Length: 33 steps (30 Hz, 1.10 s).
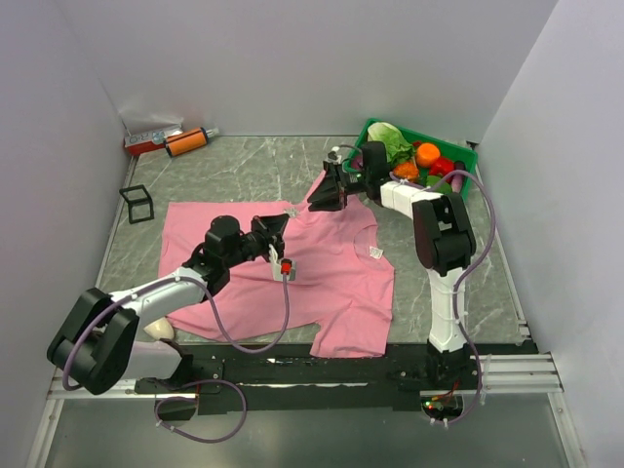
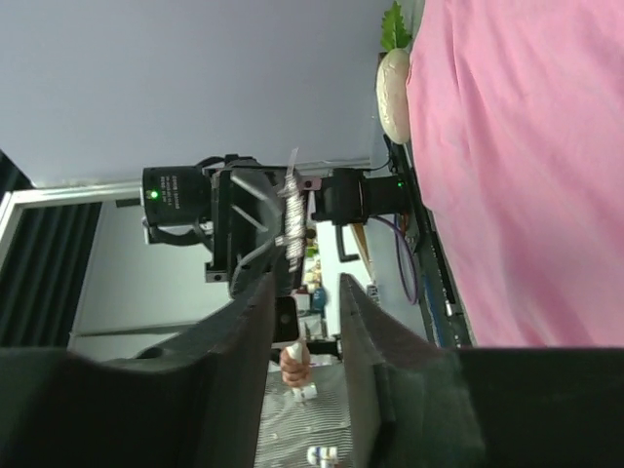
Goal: Remove the brooch from the garment
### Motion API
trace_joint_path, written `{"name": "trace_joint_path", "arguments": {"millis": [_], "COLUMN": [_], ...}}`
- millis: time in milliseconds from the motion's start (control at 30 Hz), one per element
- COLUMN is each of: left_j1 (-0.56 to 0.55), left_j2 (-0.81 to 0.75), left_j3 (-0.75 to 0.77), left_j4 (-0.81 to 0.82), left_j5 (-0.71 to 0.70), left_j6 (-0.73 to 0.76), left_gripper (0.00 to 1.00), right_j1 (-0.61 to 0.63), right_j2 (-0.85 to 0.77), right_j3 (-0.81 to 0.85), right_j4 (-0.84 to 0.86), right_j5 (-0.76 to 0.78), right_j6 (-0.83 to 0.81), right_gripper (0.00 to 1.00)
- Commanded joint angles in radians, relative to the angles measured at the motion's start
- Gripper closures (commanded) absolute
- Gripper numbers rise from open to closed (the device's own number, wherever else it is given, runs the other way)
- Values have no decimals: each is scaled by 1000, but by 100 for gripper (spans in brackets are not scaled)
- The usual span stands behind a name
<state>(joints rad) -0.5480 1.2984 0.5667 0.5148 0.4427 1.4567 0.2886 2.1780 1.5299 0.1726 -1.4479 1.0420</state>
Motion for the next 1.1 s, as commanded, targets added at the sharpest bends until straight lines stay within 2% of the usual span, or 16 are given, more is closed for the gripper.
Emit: {"name": "trace_joint_path", "arguments": {"millis": [0,67,133,400,1067], "left_j1": [-13,-13,-13,-13,-13], "left_j2": [-44,-47,-47,-33,-1], "left_j3": [27,28,33,32,48], "left_j4": [88,73,61,94,99], "left_j5": [24,21,16,13,34], "left_j6": [47,44,36,28,14], "left_gripper": [99,99,99,99,99], "right_j1": [12,15,20,58,70], "right_j2": [-12,-7,-3,12,39], "right_j3": [49,62,59,29,59], "right_j4": [131,56,70,306,265], "right_j5": [-98,-88,-89,-167,-160], "right_j6": [72,15,42,220,201], "right_gripper": [52,50,49,57,73]}}
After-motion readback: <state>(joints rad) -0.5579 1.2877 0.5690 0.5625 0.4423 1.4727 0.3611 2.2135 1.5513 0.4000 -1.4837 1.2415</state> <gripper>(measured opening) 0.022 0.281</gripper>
